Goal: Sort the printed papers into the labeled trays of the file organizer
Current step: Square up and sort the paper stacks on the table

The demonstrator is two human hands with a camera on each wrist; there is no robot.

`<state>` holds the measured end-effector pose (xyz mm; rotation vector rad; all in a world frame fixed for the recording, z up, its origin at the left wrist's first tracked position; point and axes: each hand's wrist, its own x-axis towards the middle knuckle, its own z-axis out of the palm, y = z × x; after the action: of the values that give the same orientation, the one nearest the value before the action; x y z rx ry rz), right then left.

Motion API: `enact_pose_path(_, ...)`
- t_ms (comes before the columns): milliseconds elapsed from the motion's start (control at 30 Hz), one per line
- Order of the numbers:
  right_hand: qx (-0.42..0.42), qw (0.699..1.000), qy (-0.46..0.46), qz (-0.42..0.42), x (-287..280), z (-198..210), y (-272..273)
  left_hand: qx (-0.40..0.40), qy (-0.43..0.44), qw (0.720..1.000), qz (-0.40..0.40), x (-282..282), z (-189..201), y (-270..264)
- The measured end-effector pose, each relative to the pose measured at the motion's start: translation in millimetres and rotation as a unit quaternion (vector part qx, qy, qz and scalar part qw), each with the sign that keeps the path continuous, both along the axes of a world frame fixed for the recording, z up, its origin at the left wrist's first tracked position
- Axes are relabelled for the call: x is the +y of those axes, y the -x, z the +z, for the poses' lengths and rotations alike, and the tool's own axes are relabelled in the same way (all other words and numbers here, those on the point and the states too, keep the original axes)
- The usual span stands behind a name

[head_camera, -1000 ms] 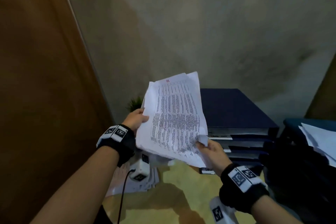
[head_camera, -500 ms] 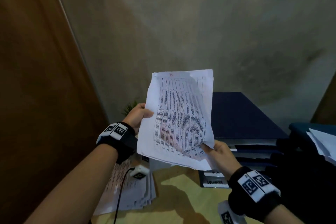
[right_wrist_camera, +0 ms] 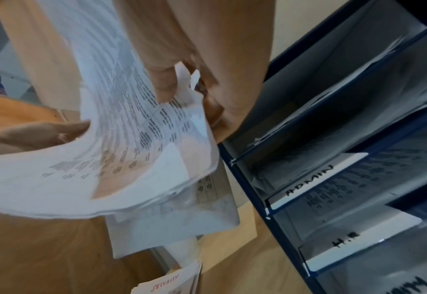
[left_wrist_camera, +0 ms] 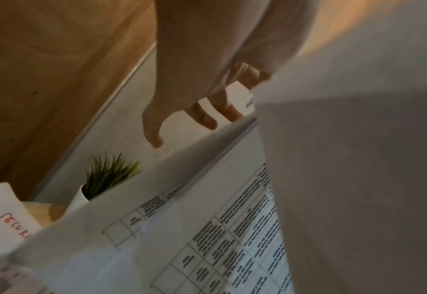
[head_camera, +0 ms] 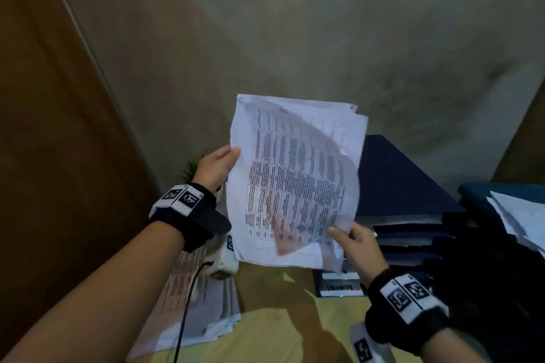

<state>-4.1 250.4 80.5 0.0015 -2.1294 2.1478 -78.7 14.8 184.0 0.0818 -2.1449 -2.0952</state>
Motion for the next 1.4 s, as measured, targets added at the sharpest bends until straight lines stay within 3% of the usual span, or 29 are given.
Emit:
enact_pose_path(433,0.006,0.995,-0.049,-0.082,-13.8,3.6,10.0,0.019,-0.066,0.995,-0.074,-9.4,-3.1,-30.5)
enact_pose_path(600,-0.032,0.997,0.065,-0.038,-4.7,4.0,-5.4,-0.007,-0.087,0.987,-0.133,-11.0,-10.2,-47.5)
enact_pose_path(833,0.027,0.997,0.028,0.071,7.0,23.6,-30.1,-0.016,-0.123,0.972,-0.199,-13.6,-10.2,-67.3)
enact_pose_path(933,0.064,0.996,0.033,0.056,11.0,29.4,-36.8,-0.009,-0.132,0.97,-0.206,-11.7,-9.8,-76.1)
enact_pose_path(1100,0.04,0.989,0.138,0.017,17.4,45.4,-41.6,0.033,-0.16,0.954,-0.251,-19.4,-0.2,-87.5)
enact_pose_path(1200,0.026,0.987,0.147,0.055,20.5,54.2,-45.6,0.059,-0.157,0.953,-0.254,-23.8,8.6,-92.1)
enact_pose_path(1300,0.013,0.991,0.095,0.095,16.7,59.6,-50.8,0.075,-0.164,0.956,-0.232,-23.6,19.7,-97.3)
enact_pose_path(1400,0.008,0.995,0.074,0.063,14.6,65.4,-55.9,0.089,-0.153,0.968,-0.176,-18.5,25.1,-99.5)
